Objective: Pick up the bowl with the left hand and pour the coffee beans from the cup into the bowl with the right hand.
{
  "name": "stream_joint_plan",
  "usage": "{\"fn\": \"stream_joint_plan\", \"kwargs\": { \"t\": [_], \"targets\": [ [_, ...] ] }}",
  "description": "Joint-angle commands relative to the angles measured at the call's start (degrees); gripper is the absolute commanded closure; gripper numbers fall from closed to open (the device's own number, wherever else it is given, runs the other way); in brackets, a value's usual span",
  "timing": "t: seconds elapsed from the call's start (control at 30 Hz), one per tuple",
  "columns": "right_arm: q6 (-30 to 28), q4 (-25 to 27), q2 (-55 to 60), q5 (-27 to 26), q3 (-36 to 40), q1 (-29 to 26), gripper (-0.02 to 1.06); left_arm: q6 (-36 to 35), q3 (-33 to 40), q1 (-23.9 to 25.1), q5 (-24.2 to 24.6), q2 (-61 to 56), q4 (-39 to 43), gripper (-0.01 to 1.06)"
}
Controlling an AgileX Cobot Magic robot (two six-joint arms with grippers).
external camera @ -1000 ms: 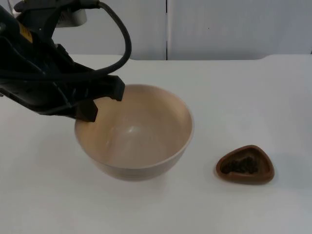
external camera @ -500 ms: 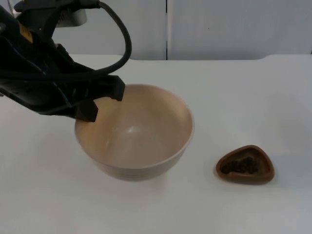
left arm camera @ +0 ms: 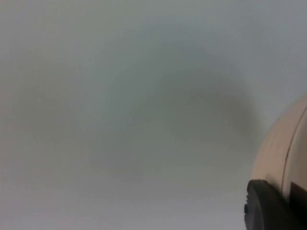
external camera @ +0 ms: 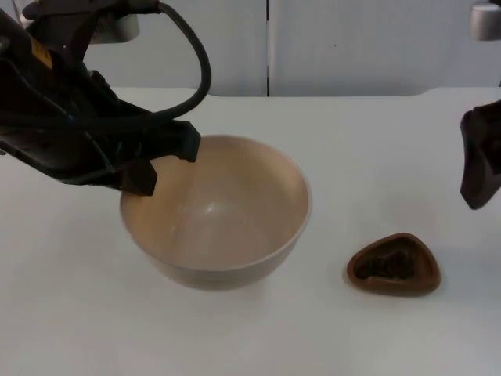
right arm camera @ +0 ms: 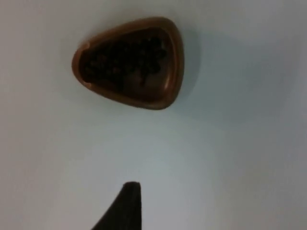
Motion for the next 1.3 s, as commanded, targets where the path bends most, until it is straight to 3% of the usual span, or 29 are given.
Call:
{"fn": "stream_joint_plan", "kwargs": {
  "t": [0.0, 0.27, 0.7, 1.0, 1.27],
  "targets": [
    [1.0, -2.2, 1.1, -0.8, -1.6, 0.4, 0.0, 0.1, 0.3, 0.1, -0.6, -0.5, -0.8, 1.05],
    [5.3, -6.0, 4.7, -6.0, -2.5, 0.4, 0.0, 0.1, 0.3, 0.1, -0.7, -0.5, -0.8, 1.05],
    [6.3, -6.0, 11.3, -10.9, -2.4, 0.4, 0.0, 0.1, 0.3, 0.1, -1.3, -0.5, -0.9, 1.05],
    [7.9, -6.2, 12.4, -22.0, 4.8, 0.4, 0.0, 0.1, 0.3, 0.1, -1.5, -0.5, -0.6, 1.05],
    [10.5, -9.7, 14.0, -23.0, 5.0, 0.9, 0.0, 0.1, 0.3, 0.1, -1.5, -0.5, -0.6, 1.05]
  ]
}}
